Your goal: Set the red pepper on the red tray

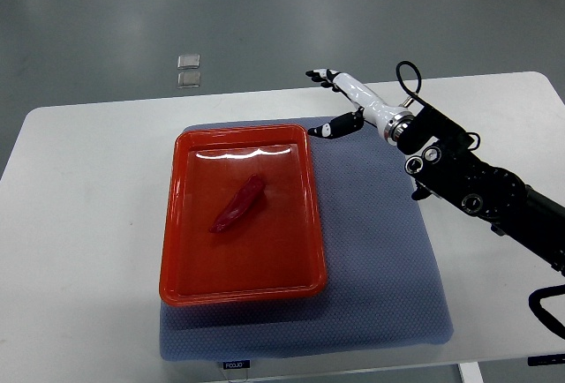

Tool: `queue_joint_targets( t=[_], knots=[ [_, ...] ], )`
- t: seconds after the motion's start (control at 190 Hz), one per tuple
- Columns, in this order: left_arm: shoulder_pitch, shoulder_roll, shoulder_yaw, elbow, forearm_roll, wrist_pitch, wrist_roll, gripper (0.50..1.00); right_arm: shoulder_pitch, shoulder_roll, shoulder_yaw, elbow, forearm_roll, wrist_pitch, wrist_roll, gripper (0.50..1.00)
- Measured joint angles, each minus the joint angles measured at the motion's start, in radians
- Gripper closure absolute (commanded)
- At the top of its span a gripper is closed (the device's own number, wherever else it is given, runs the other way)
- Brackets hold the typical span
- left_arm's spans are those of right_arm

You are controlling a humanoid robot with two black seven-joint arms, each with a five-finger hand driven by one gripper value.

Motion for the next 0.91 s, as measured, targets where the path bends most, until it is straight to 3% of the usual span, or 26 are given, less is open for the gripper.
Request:
queue_joint_targets(
  t=[0.437, 0.906],
  knots=[
    [0.0, 0.0, 0.0, 0.0, 0.0, 0.0, 0.0, 0.5, -0.089, 0.006, 0.28, -0.018, 0.562, -0.004, -0.002, 0.603],
    [0.0, 0.0, 0.0, 0.0, 0.0, 0.0, 0.0, 0.5, -0.171, 0.065, 0.478, -0.002, 0.612, -0.002, 0.01, 0.583]
  ],
)
